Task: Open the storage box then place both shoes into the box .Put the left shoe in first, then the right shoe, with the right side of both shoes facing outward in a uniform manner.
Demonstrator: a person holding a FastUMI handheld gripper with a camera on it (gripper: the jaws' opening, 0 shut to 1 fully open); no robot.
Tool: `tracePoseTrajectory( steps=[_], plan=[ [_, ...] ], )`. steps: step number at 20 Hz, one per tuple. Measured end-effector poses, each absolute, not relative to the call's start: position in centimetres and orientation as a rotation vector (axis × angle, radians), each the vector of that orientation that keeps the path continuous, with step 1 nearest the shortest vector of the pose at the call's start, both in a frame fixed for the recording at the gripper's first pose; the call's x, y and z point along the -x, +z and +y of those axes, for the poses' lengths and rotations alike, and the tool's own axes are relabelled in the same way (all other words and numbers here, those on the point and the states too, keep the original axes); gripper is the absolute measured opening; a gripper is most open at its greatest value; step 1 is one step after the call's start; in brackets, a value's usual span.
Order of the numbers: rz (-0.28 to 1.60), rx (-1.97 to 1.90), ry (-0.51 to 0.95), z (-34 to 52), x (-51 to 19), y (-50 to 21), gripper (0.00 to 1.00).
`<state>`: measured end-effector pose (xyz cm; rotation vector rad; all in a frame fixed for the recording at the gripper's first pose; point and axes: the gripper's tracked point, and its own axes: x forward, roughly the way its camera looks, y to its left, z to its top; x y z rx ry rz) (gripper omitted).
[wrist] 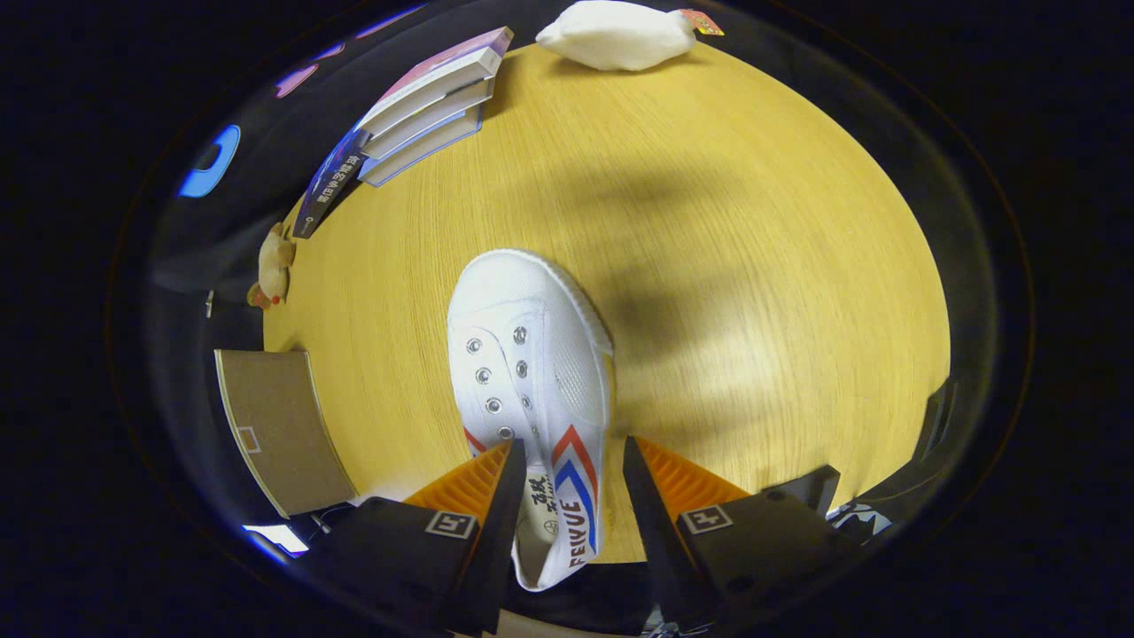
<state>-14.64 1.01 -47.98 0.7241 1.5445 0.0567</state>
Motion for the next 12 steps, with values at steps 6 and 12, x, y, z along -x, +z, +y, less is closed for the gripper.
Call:
tracePoseTrajectory(
  steps=[6,12],
  plan=[
    [1.536,-0.706,0.067,0.3,14.6,-48.3,0.14],
    [1.470,-0.839,0.027,0.4,13.6,-43.8,0.07]
  ],
)
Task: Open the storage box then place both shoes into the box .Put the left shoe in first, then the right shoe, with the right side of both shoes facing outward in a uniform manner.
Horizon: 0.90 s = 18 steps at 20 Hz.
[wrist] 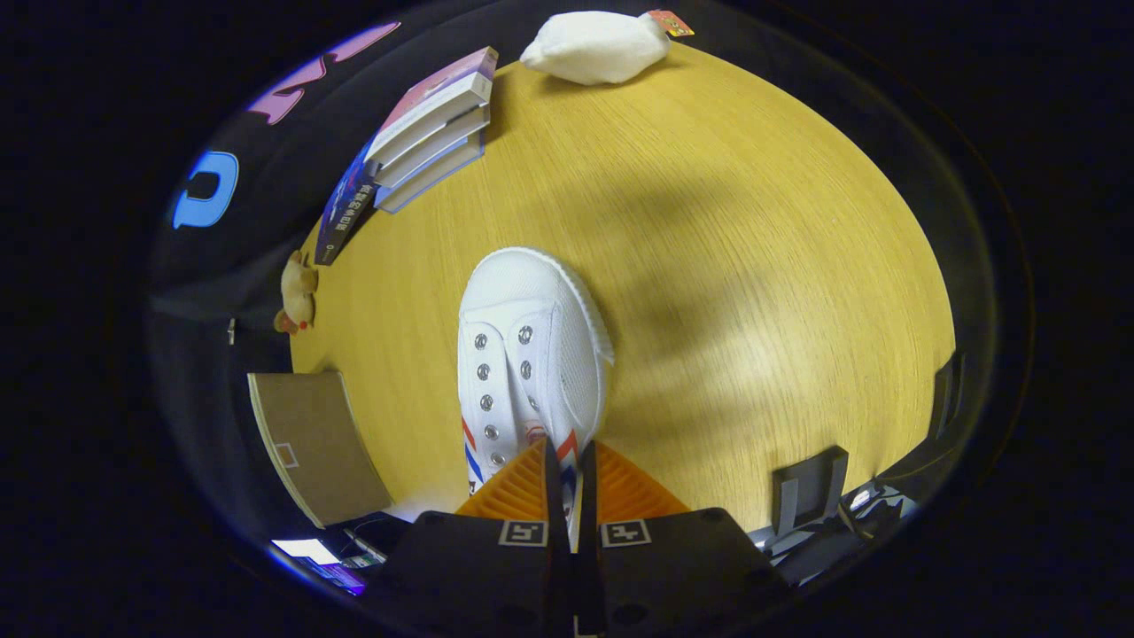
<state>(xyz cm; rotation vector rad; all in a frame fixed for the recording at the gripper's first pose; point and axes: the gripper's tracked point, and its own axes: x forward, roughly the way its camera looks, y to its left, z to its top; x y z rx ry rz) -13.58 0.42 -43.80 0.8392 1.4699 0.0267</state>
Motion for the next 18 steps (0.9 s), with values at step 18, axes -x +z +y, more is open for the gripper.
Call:
tracePoseTrajectory(
  steps=[18],
  plan=[
    [1.224,-0.741,0.566,22.1,4.4,-16.5,0.07]
  ],
)
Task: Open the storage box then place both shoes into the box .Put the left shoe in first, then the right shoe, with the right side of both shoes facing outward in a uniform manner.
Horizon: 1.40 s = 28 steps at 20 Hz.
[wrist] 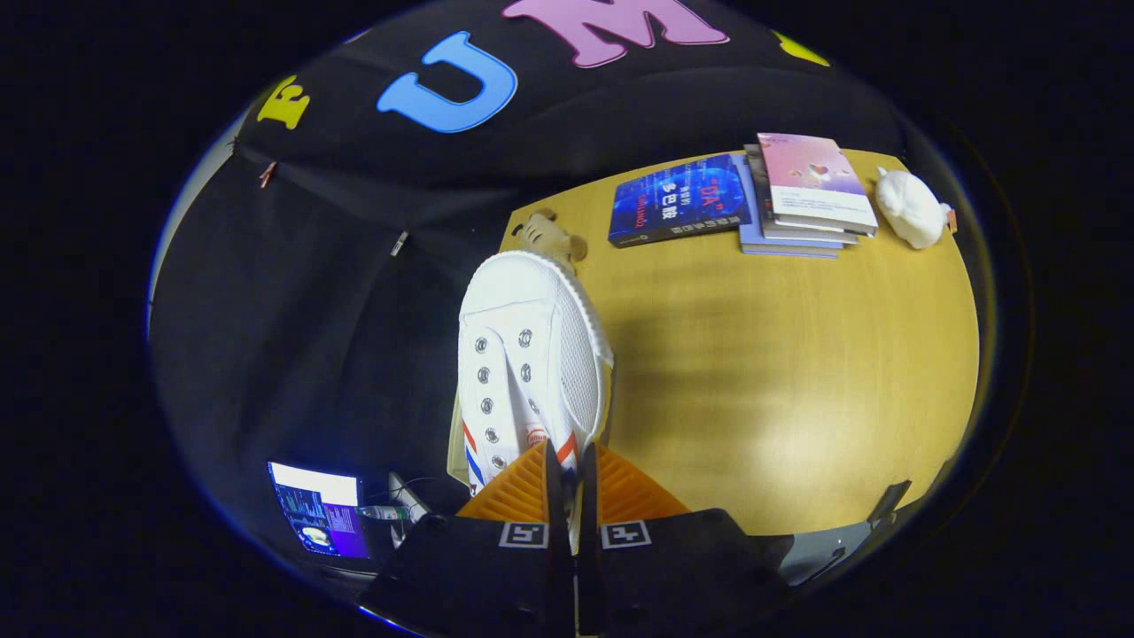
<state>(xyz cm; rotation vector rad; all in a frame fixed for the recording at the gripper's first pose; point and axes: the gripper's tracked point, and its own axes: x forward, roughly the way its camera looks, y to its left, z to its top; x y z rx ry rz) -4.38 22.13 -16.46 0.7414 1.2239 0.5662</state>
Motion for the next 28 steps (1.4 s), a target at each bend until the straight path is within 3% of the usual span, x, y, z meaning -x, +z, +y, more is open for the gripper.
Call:
tracePoseTrajectory(
  steps=[5,15,21,27,28],
  plan=[
    [1.266,-0.695,0.617,28.7,3.6,-14.7,0.07],
    [1.452,-0.677,0.558,38.2,4.7,-20.5,0.07],
    [1.479,-0.618,0.534,39.2,4.7,-23.8,0.09],
    [1.374,-0.661,0.518,37.5,1.3,-22.6,0.73],
    [1.363,-0.656,0.518,37.1,1.1,-22.5,0.79]
  ],
)
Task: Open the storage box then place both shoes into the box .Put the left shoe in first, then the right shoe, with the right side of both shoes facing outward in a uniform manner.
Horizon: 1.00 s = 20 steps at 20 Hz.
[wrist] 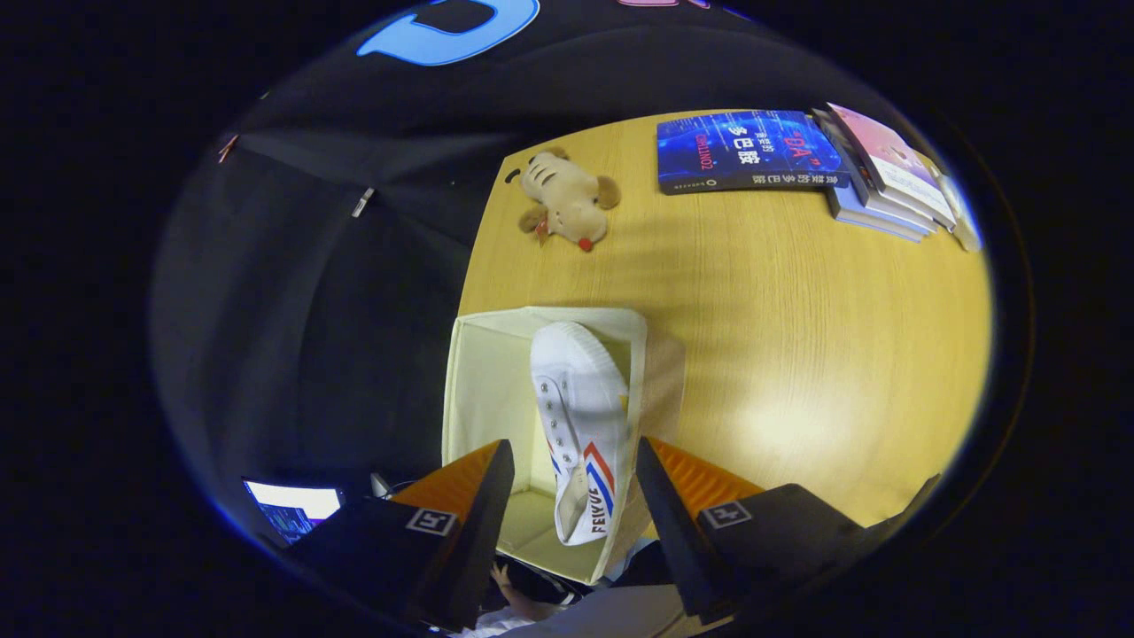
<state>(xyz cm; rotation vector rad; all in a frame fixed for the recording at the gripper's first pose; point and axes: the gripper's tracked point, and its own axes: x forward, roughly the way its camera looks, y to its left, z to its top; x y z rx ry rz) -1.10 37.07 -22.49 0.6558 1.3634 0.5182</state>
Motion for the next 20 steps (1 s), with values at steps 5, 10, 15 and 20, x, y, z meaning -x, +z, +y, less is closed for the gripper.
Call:
tracePoseTrajectory(
  steps=[5,10,15,20],
  plan=[
    [1.302,-0.623,0.553,35.8,1.9,-21.0,0.97],
    [1.120,-0.562,0.578,33.7,2.8,-18.4,0.98],
    [0.906,-0.517,0.497,28.3,2.4,-15.5,0.98],
    [0.725,-0.480,0.340,20.7,1.7,-14.9,0.98]
  ],
)
